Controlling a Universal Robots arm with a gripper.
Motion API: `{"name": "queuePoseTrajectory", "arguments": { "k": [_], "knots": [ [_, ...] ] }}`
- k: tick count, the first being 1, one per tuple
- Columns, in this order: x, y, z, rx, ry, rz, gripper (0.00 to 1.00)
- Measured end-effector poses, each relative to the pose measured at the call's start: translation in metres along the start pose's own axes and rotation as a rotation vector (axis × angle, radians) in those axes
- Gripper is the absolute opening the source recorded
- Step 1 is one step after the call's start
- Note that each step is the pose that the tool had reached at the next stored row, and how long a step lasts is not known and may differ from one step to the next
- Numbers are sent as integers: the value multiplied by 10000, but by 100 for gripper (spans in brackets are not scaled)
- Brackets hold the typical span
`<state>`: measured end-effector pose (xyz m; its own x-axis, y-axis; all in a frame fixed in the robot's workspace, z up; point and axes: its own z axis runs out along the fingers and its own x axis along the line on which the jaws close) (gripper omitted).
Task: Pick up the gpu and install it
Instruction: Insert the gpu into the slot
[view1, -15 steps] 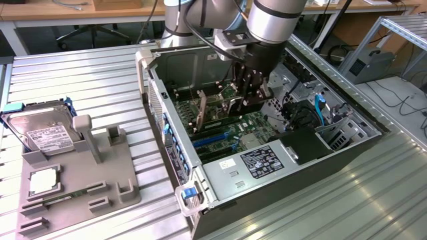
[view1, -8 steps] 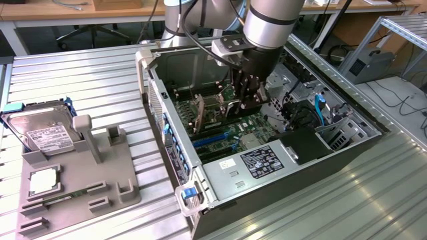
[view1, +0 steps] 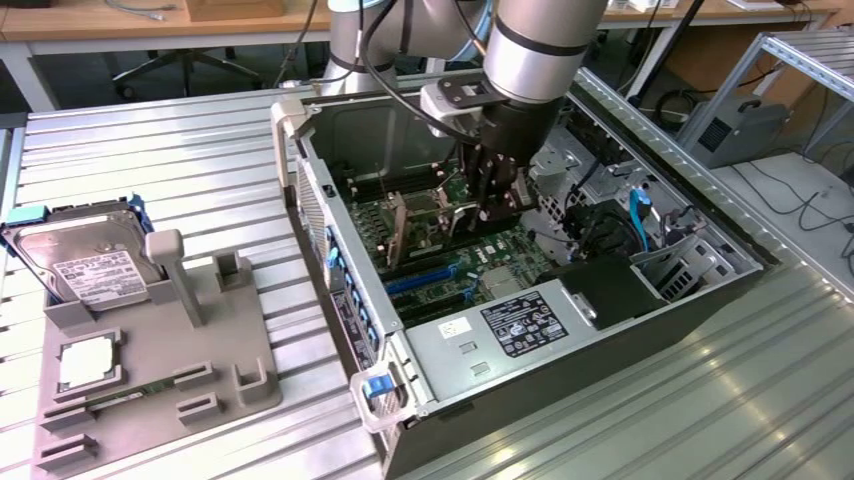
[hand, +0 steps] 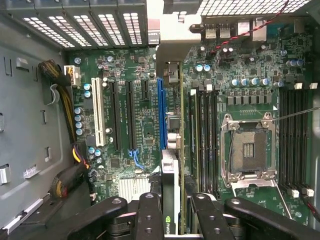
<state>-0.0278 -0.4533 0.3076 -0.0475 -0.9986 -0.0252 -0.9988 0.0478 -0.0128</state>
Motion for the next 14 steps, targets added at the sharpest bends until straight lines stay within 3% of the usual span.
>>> {"name": "queuePoseTrajectory", "arguments": {
  "k": [14],
  "knots": [
    [20, 41, 15, 0, 1, 0, 27]
  ]
}}
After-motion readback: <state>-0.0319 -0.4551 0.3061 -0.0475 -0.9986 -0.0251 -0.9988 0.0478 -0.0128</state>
